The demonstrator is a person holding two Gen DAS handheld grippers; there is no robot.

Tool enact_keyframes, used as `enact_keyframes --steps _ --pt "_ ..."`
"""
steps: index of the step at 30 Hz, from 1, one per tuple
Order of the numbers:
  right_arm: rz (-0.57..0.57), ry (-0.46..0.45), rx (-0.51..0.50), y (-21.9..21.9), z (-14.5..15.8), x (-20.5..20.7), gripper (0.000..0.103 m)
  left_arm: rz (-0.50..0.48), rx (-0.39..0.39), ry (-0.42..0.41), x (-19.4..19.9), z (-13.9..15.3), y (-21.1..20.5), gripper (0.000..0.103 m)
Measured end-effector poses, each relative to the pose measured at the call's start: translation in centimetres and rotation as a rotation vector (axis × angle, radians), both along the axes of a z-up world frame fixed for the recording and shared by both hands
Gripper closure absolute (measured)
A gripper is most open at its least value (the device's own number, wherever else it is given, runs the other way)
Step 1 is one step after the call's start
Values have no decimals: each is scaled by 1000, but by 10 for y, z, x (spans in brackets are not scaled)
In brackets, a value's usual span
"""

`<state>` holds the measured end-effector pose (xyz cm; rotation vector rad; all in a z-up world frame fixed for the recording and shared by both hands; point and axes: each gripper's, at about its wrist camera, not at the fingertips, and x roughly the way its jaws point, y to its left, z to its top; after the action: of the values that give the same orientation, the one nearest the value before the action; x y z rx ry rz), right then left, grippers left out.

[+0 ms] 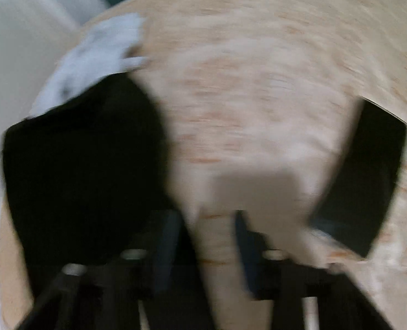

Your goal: Fold clothes

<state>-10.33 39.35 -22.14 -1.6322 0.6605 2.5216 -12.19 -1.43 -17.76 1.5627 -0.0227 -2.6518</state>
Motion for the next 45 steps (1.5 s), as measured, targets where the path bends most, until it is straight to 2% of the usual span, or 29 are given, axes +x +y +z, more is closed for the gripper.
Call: enact_keyframes --steps 1,3,10,13,17,20,21,23,26,27,30,34,36,39,41,44,45 --pt "-36 -20 8 13 -7 -1 101 6 9 -1 7 0 0 37" --pt "-77 -44 -5 28 -17 -4 102 18 44 -3 19 -1 0 37" --pt "-187 -121 23 60 -47 -13 103 49 131 -1 17 -9 -3 37" --pt "-228 -133 3 78 -52 -8 103 51 90 8 19 -7 -6 37" --pt "-265 -183 129 97 -57 3 103 67 88 2 21 -9 -16 37" --pt "-322 -193 154 123 -54 18 103 78 86 -3 24 -10 -24 37" --pt "-327 -193 165 129 -50 23 103 82 83 -5 25 -11 -26 37" --pt "-266 -145 135 127 -37 29 103 79 91 -16 26 -15 -29 37" --pt "-105 -81 41 94 -11 38 100 68 129 -66 28 -27 -28 37" --pt "-51 -75 -35 77 -5 42 98 68 145 -89 29 -32 -27 37" --pt "82 -60 -207 24 7 56 66 67 167 -151 39 -44 -22 37" --pt "309 -134 -350 -60 5 88 66 55 240 -237 60 -58 -21 26" --pt "363 -196 -367 -86 -6 97 66 49 278 -278 73 -63 -22 26" --pt "388 -278 -330 -108 -26 101 63 35 331 -308 94 -63 -25 26" --pt "355 -339 -410 -112 -44 99 60 20 351 -309 109 -59 -27 26" --pt "342 -371 -490 -119 -51 102 59 -8 352 -289 127 -52 -29 26" --pt "333 -368 -520 -121 -51 101 64 -20 357 -282 132 -50 -29 26"
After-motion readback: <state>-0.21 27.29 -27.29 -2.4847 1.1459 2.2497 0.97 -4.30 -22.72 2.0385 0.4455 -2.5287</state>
